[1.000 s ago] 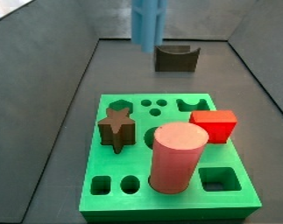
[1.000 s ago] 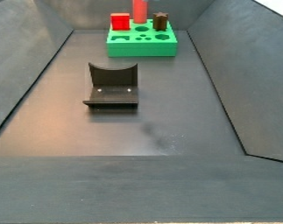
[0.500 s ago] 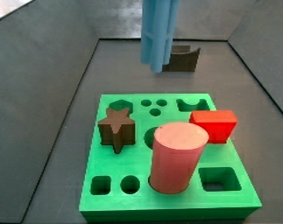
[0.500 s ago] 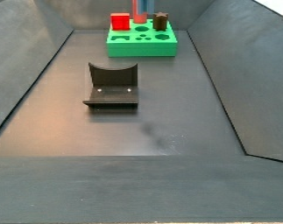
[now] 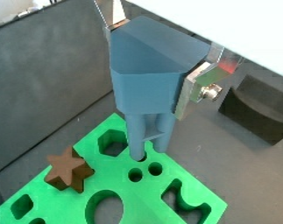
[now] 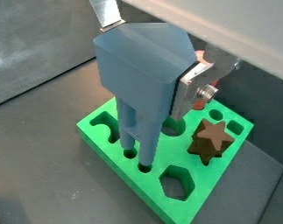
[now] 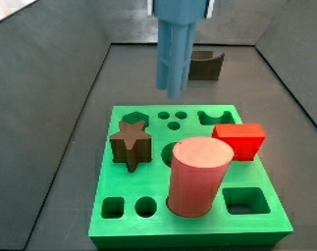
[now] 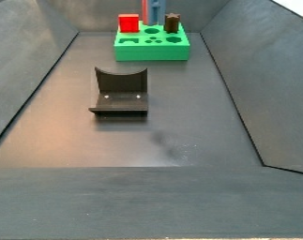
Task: Pick up the 3 prong object. Move up. Move to above the board. Insert the 3 prong object.
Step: Insert the 3 prong object.
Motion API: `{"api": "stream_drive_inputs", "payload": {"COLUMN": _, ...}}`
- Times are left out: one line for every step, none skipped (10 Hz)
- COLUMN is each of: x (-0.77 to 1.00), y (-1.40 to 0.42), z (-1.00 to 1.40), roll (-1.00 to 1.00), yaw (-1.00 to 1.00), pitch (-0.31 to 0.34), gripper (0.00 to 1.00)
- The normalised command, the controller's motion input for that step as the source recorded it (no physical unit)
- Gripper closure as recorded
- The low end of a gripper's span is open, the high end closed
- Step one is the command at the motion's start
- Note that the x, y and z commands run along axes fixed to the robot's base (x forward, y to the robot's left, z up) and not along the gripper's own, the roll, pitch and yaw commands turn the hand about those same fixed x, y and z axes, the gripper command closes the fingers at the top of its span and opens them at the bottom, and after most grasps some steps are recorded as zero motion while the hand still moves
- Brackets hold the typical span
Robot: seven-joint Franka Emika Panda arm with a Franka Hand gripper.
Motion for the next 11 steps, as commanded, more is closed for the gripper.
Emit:
{"api": "stream_drive_inputs", "payload": {"x": 0.00, "y": -0.07, "z": -0.32, "roll": 0.00, "yaw": 0.01, "pitch": -0.091, "gripper": 1.00}}
{"api": "stream_drive_inputs", "payload": {"x": 0.00, "y": -0.07, "z": -0.27, "roll": 0.00, "yaw": 0.00, "pitch": -0.089, "gripper": 1.00}}
{"api": "stream_drive_inputs", "payload": {"x": 0.00, "y": -0.05, "z": -0.24, "roll": 0.00, "yaw": 0.00, "pitch": -0.077, "gripper": 1.00}}
{"api": "stream_drive_inputs", "payload": {"x": 0.03, "y": -0.08, "z": -0.24, "roll": 0.00, "yaw": 0.01, "pitch": -0.074, "gripper": 1.00}}
{"api": "stream_drive_inputs", "payload": {"x": 0.10, "y": -0.06, "z": -0.31, "roll": -0.01, "yaw": 0.00, "pitch": -0.121, "gripper": 1.00}}
{"api": "stream_drive_inputs", "payload": {"x": 0.09, "y": 0.00, "z": -0.31, "roll": -0.03, "yaw": 0.02, "pitch": -0.103, "gripper": 1.00}}
{"api": "stream_drive_inputs", "payload": {"x": 0.03, "y": 0.00, "z": -0.30, "roll": -0.02, "yaw": 0.04, "pitch": -0.097, "gripper": 1.00}}
{"api": "stream_drive_inputs", "payload": {"x": 0.00, "y": 0.00, "z": -0.18, "roll": 0.00, "yaw": 0.04, "pitch": -0.051, "gripper": 1.00}}
{"api": "stream_drive_inputs", "payload": {"x": 0.00, "y": 0.00, "z": -0.17, "roll": 0.00, "yaw": 0.06, "pitch": -0.016, "gripper": 1.00}}
{"api": "stream_drive_inputs", "payload": {"x": 0.00, "y": 0.00, "z": -0.15, "roll": 0.00, "yaw": 0.04, "pitch": -0.024, "gripper": 1.00}}
{"api": "stream_drive_inputs", "payload": {"x": 0.00, "y": 0.00, "z": -0.15, "roll": 0.00, "yaw": 0.05, "pitch": -0.024, "gripper": 1.00}}
